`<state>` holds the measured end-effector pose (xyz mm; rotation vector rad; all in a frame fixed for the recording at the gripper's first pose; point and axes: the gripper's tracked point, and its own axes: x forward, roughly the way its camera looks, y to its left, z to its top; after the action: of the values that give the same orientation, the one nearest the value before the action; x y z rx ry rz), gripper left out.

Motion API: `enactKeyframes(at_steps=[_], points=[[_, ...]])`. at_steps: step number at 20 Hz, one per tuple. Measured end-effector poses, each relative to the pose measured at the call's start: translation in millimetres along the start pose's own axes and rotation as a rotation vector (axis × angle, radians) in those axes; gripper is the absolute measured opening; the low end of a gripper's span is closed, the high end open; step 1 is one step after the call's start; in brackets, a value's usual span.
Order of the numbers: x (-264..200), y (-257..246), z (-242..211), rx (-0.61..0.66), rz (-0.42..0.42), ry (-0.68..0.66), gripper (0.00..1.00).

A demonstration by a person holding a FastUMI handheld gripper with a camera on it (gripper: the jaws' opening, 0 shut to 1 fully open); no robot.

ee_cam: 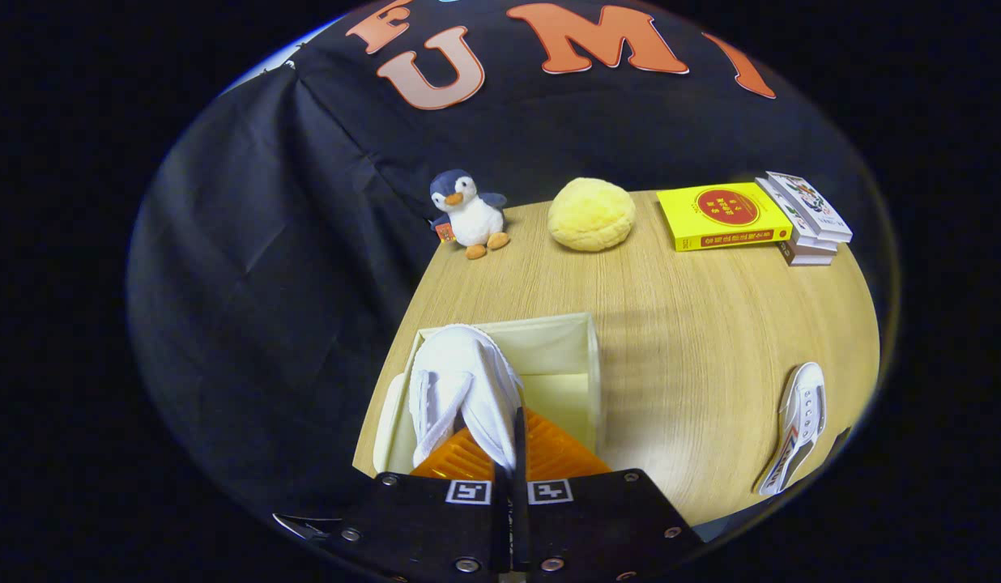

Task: Open the storage box then place both shoes into the box .Put the left shoe in first, then the right shoe, with the right side of both shoes facing outward in a uniform manner.

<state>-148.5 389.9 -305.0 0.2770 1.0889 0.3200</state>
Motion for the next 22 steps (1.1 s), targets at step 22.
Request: enactKeyframes(at_steps=[22], points=[[50.8,55.7,-53.9,0.113,0.096,0.199,0.3]])
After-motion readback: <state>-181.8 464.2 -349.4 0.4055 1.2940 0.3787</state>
